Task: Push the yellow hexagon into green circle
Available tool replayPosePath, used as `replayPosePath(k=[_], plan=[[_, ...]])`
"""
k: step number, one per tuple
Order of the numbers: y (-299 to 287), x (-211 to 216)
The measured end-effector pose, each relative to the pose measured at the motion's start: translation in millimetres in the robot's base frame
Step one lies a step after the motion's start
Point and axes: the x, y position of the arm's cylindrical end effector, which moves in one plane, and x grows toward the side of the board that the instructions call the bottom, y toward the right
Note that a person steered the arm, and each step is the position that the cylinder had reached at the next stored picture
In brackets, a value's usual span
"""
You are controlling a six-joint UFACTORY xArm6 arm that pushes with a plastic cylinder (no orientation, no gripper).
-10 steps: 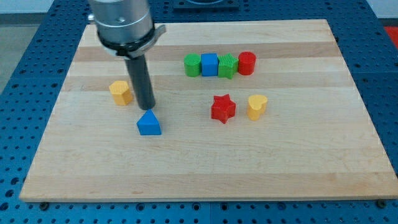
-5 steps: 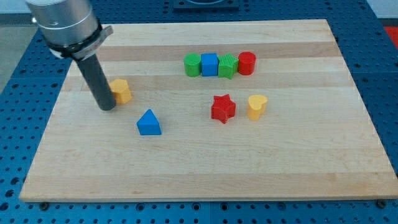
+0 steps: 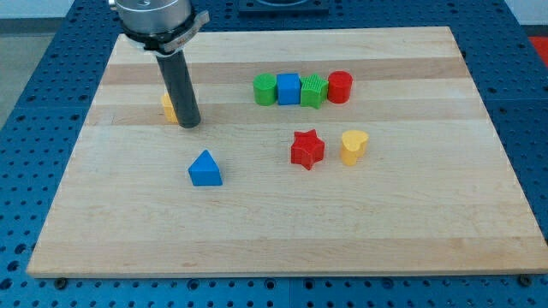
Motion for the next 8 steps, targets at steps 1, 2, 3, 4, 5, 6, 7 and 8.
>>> replayPosePath(k=[1,2,3,4,5,6,7,8], plan=[[-17.3,14.3],[-31.2,13.2],[-33.3,0.8],[-31.3,-8.3],[-26.7,-15.1],[-26.9,-23.3],[-27.8,-25.4],[-44.6,-27.1]])
